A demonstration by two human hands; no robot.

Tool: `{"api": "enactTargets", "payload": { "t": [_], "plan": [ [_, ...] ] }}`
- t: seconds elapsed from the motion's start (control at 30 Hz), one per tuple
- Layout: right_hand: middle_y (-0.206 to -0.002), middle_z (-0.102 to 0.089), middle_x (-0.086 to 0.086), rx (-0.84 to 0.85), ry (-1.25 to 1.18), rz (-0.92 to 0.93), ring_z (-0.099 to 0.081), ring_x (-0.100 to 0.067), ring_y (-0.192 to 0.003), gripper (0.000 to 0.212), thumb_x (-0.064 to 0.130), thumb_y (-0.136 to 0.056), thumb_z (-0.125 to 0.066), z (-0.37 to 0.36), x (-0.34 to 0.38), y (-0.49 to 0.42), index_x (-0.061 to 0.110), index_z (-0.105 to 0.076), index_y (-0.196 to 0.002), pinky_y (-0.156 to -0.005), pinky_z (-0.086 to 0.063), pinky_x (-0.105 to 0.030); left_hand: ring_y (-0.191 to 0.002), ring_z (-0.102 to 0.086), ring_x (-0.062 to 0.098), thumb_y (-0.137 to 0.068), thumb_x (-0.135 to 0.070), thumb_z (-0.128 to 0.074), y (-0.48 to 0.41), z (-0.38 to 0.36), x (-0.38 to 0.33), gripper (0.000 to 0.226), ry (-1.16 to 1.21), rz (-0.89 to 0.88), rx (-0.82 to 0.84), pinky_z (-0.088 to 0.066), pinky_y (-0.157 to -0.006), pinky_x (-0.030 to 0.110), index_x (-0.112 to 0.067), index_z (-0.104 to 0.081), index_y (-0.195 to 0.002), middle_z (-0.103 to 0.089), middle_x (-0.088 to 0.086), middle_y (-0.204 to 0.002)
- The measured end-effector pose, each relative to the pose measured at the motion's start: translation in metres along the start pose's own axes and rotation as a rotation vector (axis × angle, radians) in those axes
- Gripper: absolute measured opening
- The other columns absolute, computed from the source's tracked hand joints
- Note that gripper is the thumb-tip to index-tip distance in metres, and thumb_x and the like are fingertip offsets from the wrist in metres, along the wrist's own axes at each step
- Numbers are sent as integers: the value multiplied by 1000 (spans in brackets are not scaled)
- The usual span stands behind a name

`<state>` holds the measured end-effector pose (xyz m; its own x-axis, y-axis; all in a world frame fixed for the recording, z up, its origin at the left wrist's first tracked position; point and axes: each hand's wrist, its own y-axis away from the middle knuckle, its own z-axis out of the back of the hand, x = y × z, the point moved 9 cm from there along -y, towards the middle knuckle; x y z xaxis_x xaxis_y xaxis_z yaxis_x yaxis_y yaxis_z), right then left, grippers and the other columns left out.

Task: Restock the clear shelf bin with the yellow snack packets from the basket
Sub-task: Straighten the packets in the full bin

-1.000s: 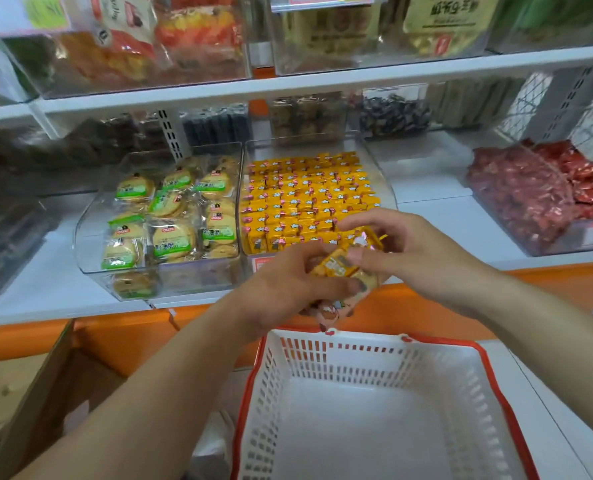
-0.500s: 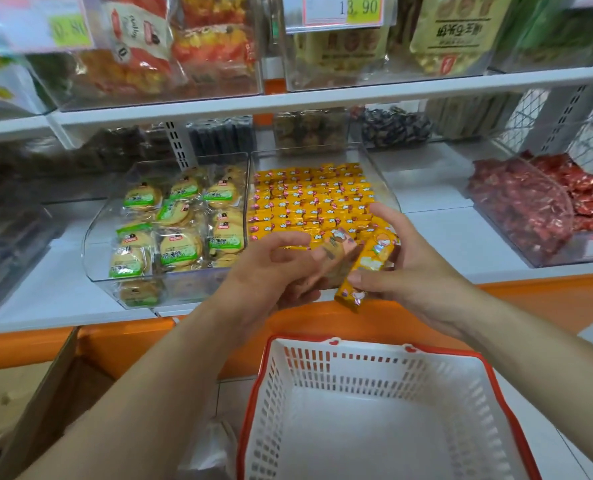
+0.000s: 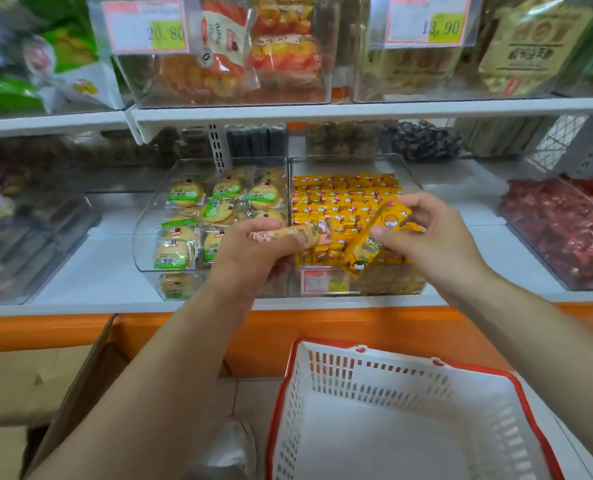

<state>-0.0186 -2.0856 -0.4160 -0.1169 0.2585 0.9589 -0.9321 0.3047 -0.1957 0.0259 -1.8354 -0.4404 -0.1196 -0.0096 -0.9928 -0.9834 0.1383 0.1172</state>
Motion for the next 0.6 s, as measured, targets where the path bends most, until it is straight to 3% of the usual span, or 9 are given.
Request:
{"api": "enactTargets", "payload": {
  "t": [0.1,0.23,0.3,0.4,0.5,0.6],
  "plan": [
    [-106,-68,2,-2,70,115,-68,-21,-96,37,17,-78,-83,-28,12,-21,28,-60,-106,-85,-56,-40,-78,-66,22,-79,-14,-85,-2,22,-1,34,2,-28,-66,-56,-73,37,-8,-68,-108,-72,13,-91],
    [-104,-66,4,113,286,185,-67,-18,-80,38,21,-82,-79,-69,7,-37,31,-58,-111,-74,-55,-34,-92,-72,39,-80,-16,-85,-2,39,-4,25,-70,-79,-123,-60,-81,48,-10,-68,-97,-75,18,-98],
    [-95,-64,10,189,467,263,-64,-15,-76,39,23,-81,-81,-82,6,-38,36,-57,-110,-67,-49,-27,-87,-74,29,-80,-20,-85,-2,41,-5,24,-103,-98,-116,-61,-69,38,-16,-68,-97,-78,5,-90],
    [-81,-57,21,273,747,369,-53,-5,-72,36,27,-79,-82,-95,3,-34,33,-62,-109,-61,-36,-18,-85,-75,14,-83,-21,-83,-2,40,-5,23,-145,-111,-91,-54,-68,30,-18,-68,-99,-78,-7,-83],
    [-108,-68,9,429,1021,354,-61,-15,-95,30,36,-91,-68,-109,-19,-26,32,-64,-120,-71,-47,-28,-72,-72,3,-87,-21,-79,-2,38,-7,14,-195,-131,-75,-52,-60,24,-17,-69,-96,-75,-13,-74],
    [-131,-61,5,515,1061,299,-52,-21,-121,39,43,-97,-54,-111,-36,-17,30,-58,-134,-94,-48,-39,-78,-74,22,-90,-18,-76,-1,35,-7,16,-173,-130,-62,-61,-60,27,-12,-73,-104,-77,-1,-82]
  ]
}}
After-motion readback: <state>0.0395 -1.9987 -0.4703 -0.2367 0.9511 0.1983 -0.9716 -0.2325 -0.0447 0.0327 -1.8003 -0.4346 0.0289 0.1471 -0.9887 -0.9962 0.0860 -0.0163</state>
